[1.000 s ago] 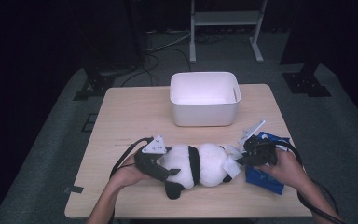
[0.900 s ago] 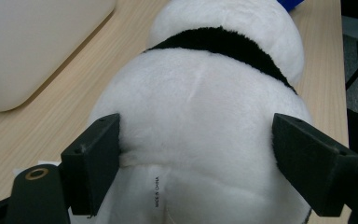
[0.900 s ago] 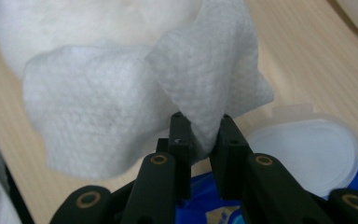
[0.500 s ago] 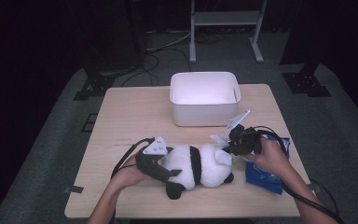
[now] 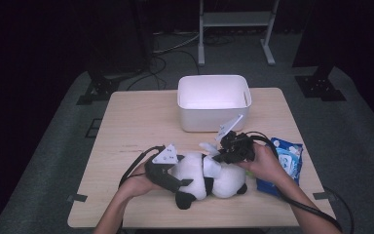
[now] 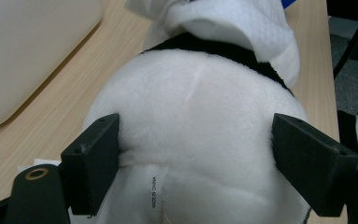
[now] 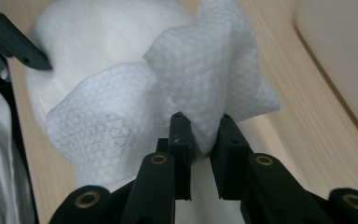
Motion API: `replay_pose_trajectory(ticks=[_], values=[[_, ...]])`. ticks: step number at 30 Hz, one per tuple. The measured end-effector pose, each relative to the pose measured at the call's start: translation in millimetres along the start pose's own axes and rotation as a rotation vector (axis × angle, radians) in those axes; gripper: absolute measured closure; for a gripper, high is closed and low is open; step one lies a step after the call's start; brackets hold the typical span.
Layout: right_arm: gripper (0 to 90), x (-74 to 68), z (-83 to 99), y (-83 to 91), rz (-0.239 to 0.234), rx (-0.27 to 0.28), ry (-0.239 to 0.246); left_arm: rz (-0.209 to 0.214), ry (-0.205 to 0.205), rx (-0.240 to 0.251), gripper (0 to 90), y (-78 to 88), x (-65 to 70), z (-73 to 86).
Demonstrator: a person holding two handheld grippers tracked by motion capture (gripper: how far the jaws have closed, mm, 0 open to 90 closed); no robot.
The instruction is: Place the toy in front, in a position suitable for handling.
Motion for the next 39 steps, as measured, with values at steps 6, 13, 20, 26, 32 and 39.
replay_pose_trajectory(ticks=[6,13,20,26,32,39], values=[[78.0,-7.5,-4.8,-7.7,-0.056,0.008,0.006,0.004,0.002,0.001,17.3,-0.9,1.2,-0.6],[78.0,-10.7,-8.0,-8.3,-0.087,0.023,0.007,0.002,0.001,0.003,17.3,-2.1,2.0,-1.7],[77.7,-15.7,-6.8,-5.8,-0.112,0.024,0.016,0.022,0.008,-0.003,13.2,4.6,-1.1,-2.8],[77.6,-18.9,-4.2,0.5,-0.103,0.019,0.017,0.043,0.039,-0.018,11.7,11.2,-5.1,3.1],[77.1,-28.4,-8.4,-2.7,-0.102,0.003,0.051,0.054,0.05,-0.014,10.5,13.7,-6.5,3.8],[76.8,-31.0,-8.9,-2.5,-0.12,0.007,0.054,0.052,0.058,0.007,11.6,13.4,-5.3,0.6]])
Point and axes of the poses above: each handheld gripper's, and its own axes: y roughly backward along the jaws, z roughly out of its underside, x roughly to its right, the point moved 2 cm from there along -y, roughly forward along the jaws, and after that the axes turned 9 degrees about -y, right-handed, at the moved point
